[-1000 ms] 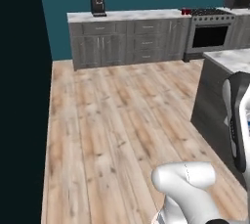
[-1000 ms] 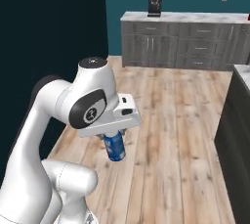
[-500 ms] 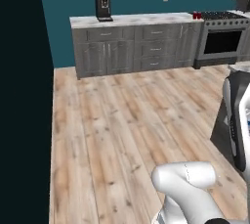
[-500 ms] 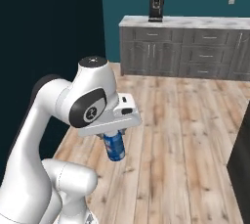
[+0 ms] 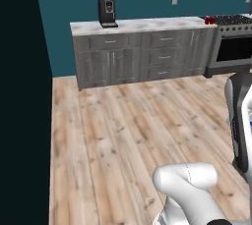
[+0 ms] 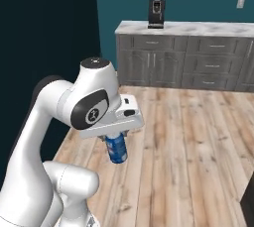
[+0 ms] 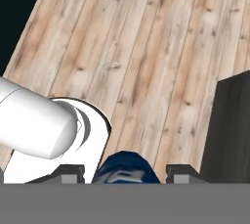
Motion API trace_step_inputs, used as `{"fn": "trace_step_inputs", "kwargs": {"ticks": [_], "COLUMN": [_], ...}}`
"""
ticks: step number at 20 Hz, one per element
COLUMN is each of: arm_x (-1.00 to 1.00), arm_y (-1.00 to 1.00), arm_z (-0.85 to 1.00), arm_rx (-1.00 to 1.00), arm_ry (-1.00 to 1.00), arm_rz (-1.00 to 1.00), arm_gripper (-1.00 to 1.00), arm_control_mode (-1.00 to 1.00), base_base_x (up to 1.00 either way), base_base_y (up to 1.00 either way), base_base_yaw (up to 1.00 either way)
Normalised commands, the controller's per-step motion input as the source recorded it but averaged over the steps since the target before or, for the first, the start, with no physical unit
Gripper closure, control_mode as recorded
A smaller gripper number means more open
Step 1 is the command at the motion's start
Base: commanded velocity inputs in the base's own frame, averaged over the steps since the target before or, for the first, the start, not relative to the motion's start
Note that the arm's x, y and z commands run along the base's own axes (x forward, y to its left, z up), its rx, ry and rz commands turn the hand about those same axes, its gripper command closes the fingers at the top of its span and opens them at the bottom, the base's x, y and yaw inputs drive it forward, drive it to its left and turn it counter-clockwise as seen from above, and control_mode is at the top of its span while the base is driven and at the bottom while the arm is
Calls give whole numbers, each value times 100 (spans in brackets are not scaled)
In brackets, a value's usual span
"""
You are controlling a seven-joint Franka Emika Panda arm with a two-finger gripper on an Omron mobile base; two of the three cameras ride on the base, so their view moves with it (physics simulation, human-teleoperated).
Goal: Four empty soda cans are scattered around the kitchen. Gather all the cans and cluster them next to the stove for recycling.
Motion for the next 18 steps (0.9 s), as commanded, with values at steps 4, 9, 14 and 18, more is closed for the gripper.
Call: {"fn": "trace_step_inputs", "kwargs": {"ticks": [4, 9, 14, 18], "arm_x": [0, 0, 0, 0], "arm_y": [0, 0, 0, 0], "arm_z": [0, 0, 0, 0], "arm_rx": [0, 0, 0, 0], "arm_ry": [0, 0, 0, 0], "arm_rz": [0, 0, 0, 0], "arm_gripper": [100, 100, 100, 100], "arm_control_mode": [100, 100, 100, 100], "base_base_x": [100, 100, 100, 100], "base_base_y": [18, 16, 15, 13], "base_base_yaw": [-1, -1, -1, -1]}}
